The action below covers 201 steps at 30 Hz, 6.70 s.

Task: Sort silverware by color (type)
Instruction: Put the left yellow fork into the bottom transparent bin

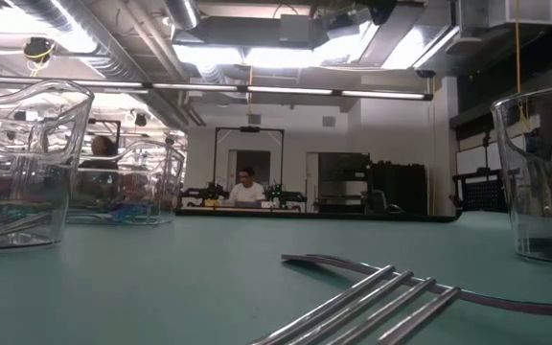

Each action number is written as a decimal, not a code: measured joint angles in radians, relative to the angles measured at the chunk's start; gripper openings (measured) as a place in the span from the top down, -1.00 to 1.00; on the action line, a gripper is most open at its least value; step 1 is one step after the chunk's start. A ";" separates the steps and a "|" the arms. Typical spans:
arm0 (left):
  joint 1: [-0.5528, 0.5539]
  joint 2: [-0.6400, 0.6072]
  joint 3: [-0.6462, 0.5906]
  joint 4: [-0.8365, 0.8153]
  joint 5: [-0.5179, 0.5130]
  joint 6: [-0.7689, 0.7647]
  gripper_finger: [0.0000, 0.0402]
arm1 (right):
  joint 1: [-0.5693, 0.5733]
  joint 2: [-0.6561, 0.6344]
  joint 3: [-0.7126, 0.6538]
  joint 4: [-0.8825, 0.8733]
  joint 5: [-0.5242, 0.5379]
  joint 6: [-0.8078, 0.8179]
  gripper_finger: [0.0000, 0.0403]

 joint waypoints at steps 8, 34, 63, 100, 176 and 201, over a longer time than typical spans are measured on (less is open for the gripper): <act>-0.220 0.115 0.000 0.252 -0.042 -0.180 0.57 | 0.000 0.000 0.000 0.004 0.000 0.000 0.08; -0.416 0.752 0.399 0.097 -0.081 -0.452 0.57 | 0.000 0.000 0.000 -0.092 -0.001 0.000 0.08; -0.409 0.887 0.399 0.180 -0.101 -0.444 0.57 | 0.000 0.000 0.000 -0.201 -0.001 0.000 0.08; -0.404 0.881 0.351 0.264 -0.100 -0.419 0.80 | 0.000 0.000 0.000 -0.200 -0.008 0.000 0.08; -0.592 0.172 -0.375 -0.038 -0.176 -1.081 0.80 | 0.000 0.000 -0.001 -0.224 -0.030 0.033 0.08; -0.592 0.172 -0.537 0.138 -0.096 -1.080 0.66 | 0.000 0.000 -0.001 -0.224 -0.030 0.033 0.08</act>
